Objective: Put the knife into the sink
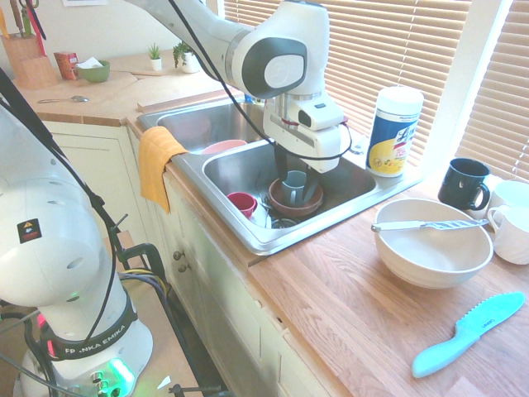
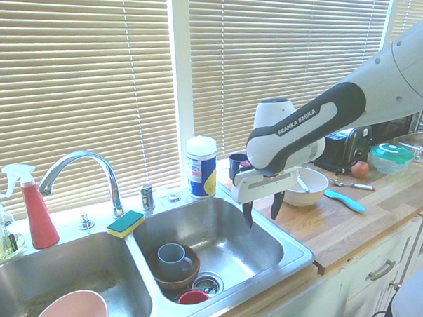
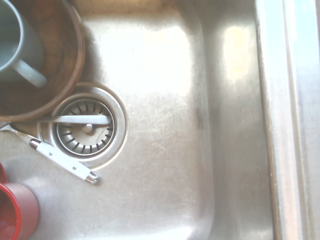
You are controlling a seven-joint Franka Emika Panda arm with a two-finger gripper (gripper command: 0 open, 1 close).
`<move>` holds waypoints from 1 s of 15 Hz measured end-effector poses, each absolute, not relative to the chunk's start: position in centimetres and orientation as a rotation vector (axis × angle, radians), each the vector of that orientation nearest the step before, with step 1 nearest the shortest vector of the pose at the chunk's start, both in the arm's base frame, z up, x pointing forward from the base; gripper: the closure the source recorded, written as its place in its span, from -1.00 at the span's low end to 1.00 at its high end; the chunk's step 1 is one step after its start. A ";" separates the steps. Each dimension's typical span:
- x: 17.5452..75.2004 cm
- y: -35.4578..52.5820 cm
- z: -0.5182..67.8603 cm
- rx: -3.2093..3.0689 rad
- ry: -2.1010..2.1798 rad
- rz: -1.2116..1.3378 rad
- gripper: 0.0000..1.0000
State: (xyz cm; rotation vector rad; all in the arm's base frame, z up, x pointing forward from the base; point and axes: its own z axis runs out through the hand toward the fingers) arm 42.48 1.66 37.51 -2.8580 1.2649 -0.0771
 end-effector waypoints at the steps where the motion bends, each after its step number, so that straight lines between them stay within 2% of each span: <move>1: 42.5 1.7 37.5 -2.858 1.265 -0.076 -1.00; 6: 45.0 0.2 41.2 -2.784 1.336 -0.183 -1.00; 11: 50.7 -9.1 45.7 -2.670 1.580 -0.224 -1.00; 15: 52.3 -15.8 46.0 -2.594 1.739 -0.212 -1.00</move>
